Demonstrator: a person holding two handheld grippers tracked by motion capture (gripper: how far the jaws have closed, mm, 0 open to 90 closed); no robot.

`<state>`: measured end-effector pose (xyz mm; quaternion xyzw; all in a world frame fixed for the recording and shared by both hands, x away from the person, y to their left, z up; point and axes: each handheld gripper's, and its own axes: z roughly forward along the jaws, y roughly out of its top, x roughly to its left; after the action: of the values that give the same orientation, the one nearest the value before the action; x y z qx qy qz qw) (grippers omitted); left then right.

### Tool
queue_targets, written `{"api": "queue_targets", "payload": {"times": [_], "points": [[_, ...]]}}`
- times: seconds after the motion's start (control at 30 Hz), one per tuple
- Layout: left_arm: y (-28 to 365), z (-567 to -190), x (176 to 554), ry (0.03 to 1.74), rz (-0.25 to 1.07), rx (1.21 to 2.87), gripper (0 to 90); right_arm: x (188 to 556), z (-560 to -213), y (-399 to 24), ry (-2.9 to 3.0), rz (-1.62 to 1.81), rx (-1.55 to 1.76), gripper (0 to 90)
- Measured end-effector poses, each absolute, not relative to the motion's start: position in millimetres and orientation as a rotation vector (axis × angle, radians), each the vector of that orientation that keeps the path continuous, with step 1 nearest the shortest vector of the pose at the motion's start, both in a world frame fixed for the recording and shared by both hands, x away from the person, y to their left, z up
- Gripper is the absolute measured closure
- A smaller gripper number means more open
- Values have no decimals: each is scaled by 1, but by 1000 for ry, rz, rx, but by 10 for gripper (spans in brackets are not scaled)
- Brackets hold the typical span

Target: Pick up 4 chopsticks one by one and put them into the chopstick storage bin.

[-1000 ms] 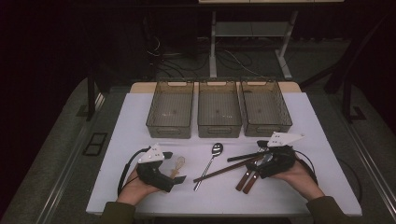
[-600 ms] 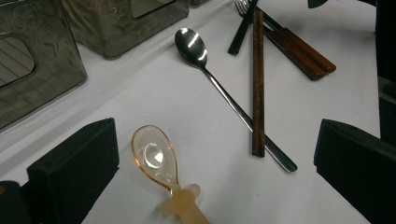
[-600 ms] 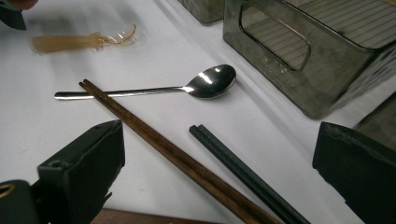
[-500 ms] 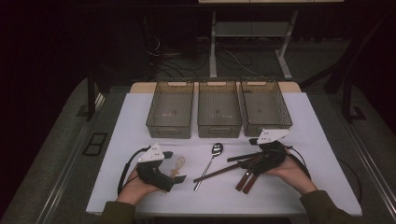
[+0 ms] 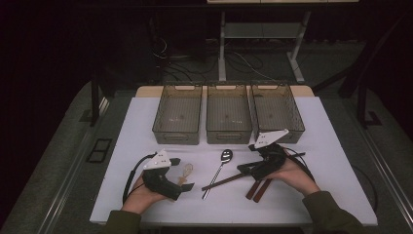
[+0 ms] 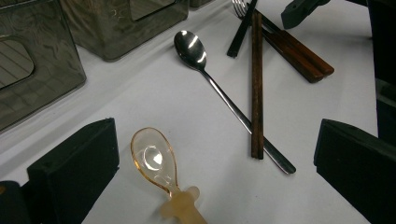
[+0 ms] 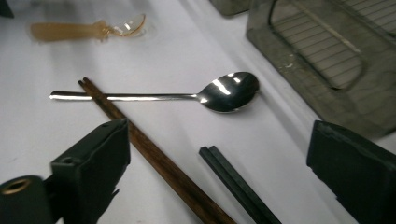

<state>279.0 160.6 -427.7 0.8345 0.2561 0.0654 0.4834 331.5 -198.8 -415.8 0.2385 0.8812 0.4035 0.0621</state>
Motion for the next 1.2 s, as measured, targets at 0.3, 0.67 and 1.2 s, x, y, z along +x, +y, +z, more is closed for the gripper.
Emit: {"api": "queue_targets", "payload": {"times": [0.3,0.67,1.2], "points": [[161,-428,279,622,159,2035,0,336,-416,-189,2724,1177,685,183],[161,-427,279,622,162,2029,0,333,-419,-188,2808,1115,577,373],[161,-428,279,620,161,2033,0,330,-427,-182,2888,1004,425,565]]}}
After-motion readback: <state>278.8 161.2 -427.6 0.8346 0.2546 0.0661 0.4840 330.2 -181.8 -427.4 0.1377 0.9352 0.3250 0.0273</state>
